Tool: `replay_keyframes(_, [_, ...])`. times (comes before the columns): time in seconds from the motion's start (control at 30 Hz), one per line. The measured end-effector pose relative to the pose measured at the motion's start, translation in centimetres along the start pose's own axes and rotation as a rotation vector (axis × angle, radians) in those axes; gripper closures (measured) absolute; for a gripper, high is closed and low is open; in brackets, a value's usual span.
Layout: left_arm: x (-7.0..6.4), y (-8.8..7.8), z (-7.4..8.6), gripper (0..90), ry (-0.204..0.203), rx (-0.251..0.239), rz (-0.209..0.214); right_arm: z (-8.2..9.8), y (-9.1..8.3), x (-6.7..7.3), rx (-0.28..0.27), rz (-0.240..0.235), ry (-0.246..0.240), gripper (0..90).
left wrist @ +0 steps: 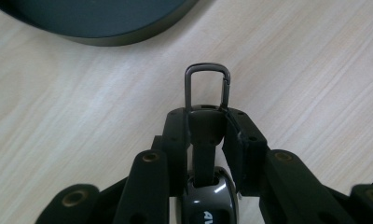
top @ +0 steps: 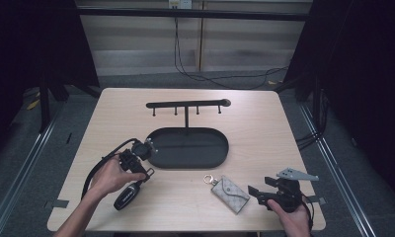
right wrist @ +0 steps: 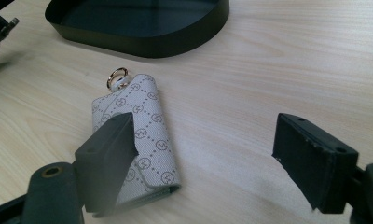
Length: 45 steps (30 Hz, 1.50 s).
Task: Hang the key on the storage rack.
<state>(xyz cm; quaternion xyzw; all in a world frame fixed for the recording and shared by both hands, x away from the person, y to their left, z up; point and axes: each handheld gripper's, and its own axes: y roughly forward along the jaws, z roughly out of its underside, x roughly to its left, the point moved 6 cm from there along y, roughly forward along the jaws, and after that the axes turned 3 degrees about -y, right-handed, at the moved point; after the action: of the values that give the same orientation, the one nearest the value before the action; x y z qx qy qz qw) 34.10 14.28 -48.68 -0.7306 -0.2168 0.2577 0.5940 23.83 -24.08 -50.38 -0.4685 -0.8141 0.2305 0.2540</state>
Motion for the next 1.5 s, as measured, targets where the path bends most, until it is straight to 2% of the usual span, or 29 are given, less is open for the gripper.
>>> replay_keyframes(0.1, [0.2, -0.7, 0.1, 70.8, 0.001, -0.009, 0.004, 0.0, 0.0, 0.0, 0.001, 0.001, 0.005, 20.9])
replay_keyframes(0.23, [0.2, -1.5, 0.0, 70.8, 0.004, -0.049, -0.004, 0.0, 0.0, 0.0, 0.002, 0.001, 0.006, 20.9])
replay_keyframes(0.3, [0.3, -1.9, 0.1, 70.7, 0.003, -0.050, 0.006, 0.0, 0.0, 0.0, 0.002, 0.001, 0.006, 21.0])
replay_keyframes(0.4, [0.4, -2.4, 0.1, 70.8, 0.011, -0.038, -0.001, 0.0, 0.0, 0.0, 0.002, 0.002, 0.006, 20.9])
replay_keyframes(0.53, [0.5, -3.2, 0.0, 70.8, -0.010, -0.053, -0.007, 0.0, 0.0, 0.0, 0.002, 0.002, 0.007, 20.9])
replay_keyframes(0.87, [0.4, -4.7, 0.1, 70.8, 0.004, -0.052, -0.007, 0.0, -0.1, -0.1, -0.001, 0.006, 0.011, 21.2])
replay_keyframes(0.9, [0.4, -5.1, 0.0, 70.8, -0.009, -0.061, -0.015, 0.0, -0.1, -0.1, -0.001, 0.006, 0.010, 21.2])
replay_keyframes(1.0, [0.4, -5.8, 0.1, 70.8, -0.002, -0.042, -0.030, 0.0, -0.1, -0.1, -0.001, 0.006, 0.013, 21.2])
replay_keyframes(1.1, [0.5, -6.1, 0.1, 70.8, -0.003, -0.041, -0.024, 0.0, -0.1, -0.1, -0.004, 0.006, 0.011, 21.2])
replay_keyframes(1.2, [0.6, -6.5, 0.0, 70.8, -0.015, -0.067, -0.029, 0.0, -0.1, -0.1, 0.000, 0.008, 0.012, 21.2])
replay_keyframes(1.3, [0.6, -6.9, -0.4, 70.8, -0.014, -0.064, -0.047, 0.0, 0.0, -0.1, 0.002, 0.004, 0.012, 21.1])
replay_keyframes(1.4, [0.6, -7.5, -0.8, 70.8, -0.016, -0.072, -0.046, 0.0, 0.0, -0.1, 0.000, 0.005, 0.010, 21.1])
replay_keyframes(1.5, [0.7, -8.2, -1.1, 70.8, -0.034, -0.083, -0.052, 0.0, 0.0, -0.1, 0.000, 0.005, 0.009, 21.1])
